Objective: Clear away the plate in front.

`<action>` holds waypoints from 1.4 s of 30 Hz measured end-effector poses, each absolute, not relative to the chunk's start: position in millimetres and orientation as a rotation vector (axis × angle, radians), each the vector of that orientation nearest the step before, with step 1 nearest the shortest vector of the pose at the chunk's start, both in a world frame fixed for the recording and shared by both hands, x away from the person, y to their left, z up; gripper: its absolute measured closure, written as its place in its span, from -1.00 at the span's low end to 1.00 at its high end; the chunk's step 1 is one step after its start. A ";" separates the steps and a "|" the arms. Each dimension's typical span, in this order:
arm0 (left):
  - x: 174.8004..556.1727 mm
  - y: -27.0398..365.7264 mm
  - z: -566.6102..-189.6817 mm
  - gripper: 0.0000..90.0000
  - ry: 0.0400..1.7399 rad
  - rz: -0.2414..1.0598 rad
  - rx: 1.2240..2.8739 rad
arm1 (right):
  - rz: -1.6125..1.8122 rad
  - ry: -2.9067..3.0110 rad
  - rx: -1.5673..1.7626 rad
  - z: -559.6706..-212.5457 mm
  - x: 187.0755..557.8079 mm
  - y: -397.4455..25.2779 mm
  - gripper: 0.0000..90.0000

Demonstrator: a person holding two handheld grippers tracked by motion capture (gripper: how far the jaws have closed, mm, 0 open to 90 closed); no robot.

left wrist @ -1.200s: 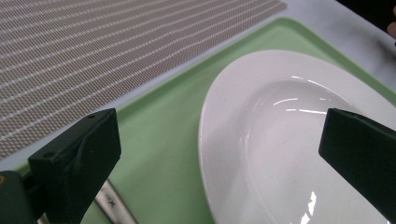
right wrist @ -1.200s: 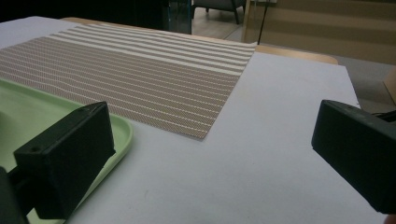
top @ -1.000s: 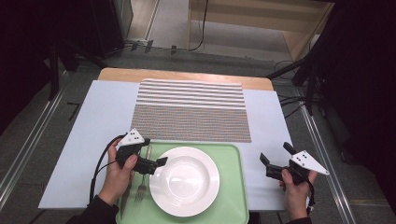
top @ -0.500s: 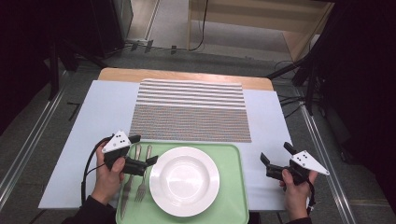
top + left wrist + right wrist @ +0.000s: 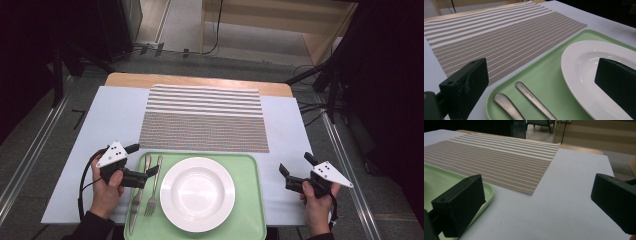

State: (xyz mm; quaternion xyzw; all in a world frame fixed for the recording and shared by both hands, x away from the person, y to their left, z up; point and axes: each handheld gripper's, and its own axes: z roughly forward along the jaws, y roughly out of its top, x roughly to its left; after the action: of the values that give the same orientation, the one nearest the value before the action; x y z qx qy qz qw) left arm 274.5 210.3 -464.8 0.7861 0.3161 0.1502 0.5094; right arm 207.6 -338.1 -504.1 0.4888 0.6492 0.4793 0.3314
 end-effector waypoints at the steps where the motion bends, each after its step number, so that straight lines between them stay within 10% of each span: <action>1: 274.4 212.3 -464.8 -1.00 0.763 0.358 1.890 | 1.253 1.697 1.277 -504.1 207.6 -338.1 -1.00; 42: 267.5 300.4 -475.7 -1.00 0.924 0.459 1.787 | 1.250 1.693 1.278 -504.7 208.1 -339.7 -1.00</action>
State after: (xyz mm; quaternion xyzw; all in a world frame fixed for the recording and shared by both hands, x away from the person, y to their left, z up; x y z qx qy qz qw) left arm 267.5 300.4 -475.7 0.7432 0.3841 0.1911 0.5134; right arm 208.1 -339.7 -504.7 0.4895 0.6483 0.4787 0.3332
